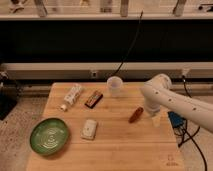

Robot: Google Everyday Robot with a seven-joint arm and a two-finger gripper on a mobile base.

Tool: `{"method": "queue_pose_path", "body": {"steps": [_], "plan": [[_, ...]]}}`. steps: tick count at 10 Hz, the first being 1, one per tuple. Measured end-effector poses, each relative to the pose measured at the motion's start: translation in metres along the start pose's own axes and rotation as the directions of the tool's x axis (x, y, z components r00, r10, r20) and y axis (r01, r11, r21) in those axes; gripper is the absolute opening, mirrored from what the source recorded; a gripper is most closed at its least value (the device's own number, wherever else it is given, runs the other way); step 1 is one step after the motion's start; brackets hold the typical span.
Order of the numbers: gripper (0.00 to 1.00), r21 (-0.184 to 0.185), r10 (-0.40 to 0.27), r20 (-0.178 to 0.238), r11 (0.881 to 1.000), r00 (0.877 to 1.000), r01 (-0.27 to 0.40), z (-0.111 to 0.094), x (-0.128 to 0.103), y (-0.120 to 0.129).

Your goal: Drag the pepper across the table

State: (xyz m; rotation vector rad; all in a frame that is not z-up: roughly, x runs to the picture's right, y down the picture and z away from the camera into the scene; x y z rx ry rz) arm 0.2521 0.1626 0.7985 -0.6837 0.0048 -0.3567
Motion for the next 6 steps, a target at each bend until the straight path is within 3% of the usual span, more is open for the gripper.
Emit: {"method": "queue_pose_path", "body": {"steps": [6], "plan": [[0.8, -0.018, -0.077, 0.016, 0.997, 0.997, 0.077, 0.026, 0.003, -0.007]]}}
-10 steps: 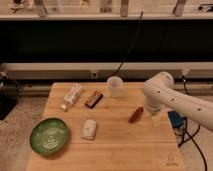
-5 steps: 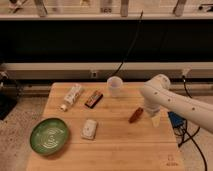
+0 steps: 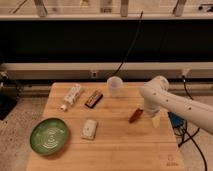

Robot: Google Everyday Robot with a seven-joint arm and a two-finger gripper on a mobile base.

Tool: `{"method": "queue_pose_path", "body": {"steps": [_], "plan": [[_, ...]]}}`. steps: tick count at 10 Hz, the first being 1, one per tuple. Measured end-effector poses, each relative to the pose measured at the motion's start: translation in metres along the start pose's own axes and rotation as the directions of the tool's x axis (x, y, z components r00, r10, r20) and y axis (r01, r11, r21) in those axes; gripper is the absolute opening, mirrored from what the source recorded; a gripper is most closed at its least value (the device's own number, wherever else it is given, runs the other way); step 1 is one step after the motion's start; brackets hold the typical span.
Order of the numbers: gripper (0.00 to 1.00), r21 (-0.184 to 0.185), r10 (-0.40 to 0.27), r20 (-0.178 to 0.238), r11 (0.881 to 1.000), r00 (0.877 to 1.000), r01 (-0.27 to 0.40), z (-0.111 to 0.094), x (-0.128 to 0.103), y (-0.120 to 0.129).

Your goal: Drag the pepper across the table

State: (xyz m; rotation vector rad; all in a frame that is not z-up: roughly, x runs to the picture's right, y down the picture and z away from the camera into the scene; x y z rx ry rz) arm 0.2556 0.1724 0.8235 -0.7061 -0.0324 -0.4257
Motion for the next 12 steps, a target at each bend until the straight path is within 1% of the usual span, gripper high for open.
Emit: {"method": "queue_pose_path", "body": {"steps": [2, 5, 8, 11, 12], "plan": [[0.8, -0.001, -0.021, 0.005, 1.0, 1.0, 0.021, 0.005, 0.001, -0.002], [0.8, -0.009, -0.058, 0.014, 0.998, 0.998, 0.058, 0.022, 0.0, -0.006], [0.8, -0.013, -0.084, 0.021, 0.996, 0.996, 0.085, 0.031, 0.002, -0.008], [0.8, -0.015, -0.104, 0.026, 0.994, 0.994, 0.105, 0.041, 0.005, -0.011], [0.8, -0.016, -0.099, 0.027, 0.995, 0.995, 0.099, 0.042, 0.004, -0.011]]}}
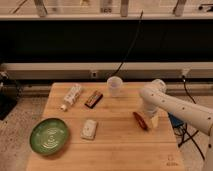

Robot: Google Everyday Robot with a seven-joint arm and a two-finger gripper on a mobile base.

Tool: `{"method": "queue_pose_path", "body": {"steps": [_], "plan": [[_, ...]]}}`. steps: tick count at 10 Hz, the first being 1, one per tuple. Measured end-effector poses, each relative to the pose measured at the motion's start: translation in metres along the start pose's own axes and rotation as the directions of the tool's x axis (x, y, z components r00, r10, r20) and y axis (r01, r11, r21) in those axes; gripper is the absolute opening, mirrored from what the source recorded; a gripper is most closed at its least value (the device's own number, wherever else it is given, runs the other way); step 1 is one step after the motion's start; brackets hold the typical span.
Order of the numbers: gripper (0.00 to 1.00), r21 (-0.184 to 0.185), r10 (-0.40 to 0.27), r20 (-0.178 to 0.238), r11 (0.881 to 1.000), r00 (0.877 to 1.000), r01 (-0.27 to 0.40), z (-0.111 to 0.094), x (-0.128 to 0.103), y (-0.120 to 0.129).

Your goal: Drag the pepper across the table

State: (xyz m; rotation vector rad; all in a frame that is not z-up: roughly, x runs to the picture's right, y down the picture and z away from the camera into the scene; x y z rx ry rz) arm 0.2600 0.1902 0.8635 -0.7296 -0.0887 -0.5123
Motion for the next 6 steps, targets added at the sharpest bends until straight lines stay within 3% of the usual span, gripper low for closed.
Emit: {"method": "queue_pose_path", "body": {"steps": [3, 6], "plan": [[0.8, -0.008, -0.044, -0.005, 0.999, 0.999, 0.044, -0.001, -0.0109, 0.0042], [0.8, -0.012, -0.049, -0.007, 0.999, 0.999, 0.048, 0.0018, -0.0054, 0.0071]]}}
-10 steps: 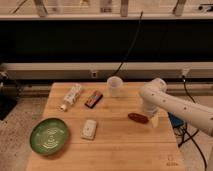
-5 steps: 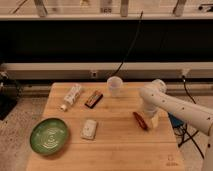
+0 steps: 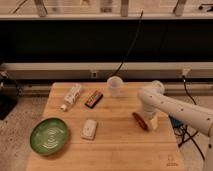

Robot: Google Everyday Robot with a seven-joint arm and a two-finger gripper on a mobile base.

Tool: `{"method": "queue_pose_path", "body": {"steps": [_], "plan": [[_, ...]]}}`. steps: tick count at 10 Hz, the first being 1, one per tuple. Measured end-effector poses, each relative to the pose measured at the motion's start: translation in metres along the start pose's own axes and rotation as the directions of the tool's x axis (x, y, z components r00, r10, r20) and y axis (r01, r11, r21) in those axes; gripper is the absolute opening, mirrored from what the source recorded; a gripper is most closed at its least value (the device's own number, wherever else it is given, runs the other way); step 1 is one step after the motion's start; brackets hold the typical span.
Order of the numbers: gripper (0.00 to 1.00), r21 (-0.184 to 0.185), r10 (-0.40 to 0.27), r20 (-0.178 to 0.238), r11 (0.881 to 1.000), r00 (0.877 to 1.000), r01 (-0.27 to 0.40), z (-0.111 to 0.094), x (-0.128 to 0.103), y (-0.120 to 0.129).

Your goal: Drag the pepper across the table

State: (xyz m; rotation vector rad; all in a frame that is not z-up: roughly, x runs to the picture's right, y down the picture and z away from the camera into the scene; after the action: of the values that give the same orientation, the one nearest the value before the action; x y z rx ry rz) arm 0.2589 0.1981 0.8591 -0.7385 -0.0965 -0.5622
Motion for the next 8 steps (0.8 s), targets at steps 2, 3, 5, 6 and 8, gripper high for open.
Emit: {"method": "queue_pose_path", "body": {"steps": [2, 3, 5, 6, 8], "plan": [[0.8, -0.007, -0.02, 0.003, 1.0, 1.0, 0.02, -0.0002, -0.0056, 0.0021], [0.8, -0.01, -0.033, 0.003, 0.999, 0.999, 0.033, -0.0005, -0.008, 0.0039], [0.8, -0.01, -0.039, 0.002, 0.999, 0.999, 0.039, -0.0008, -0.0084, 0.0035], [0.8, -0.013, -0.043, 0.002, 0.999, 0.999, 0.043, -0.0004, -0.0077, 0.0043], [0.8, -0.018, -0.053, 0.004, 0.998, 0.999, 0.053, 0.0, -0.0097, 0.0084]]}}
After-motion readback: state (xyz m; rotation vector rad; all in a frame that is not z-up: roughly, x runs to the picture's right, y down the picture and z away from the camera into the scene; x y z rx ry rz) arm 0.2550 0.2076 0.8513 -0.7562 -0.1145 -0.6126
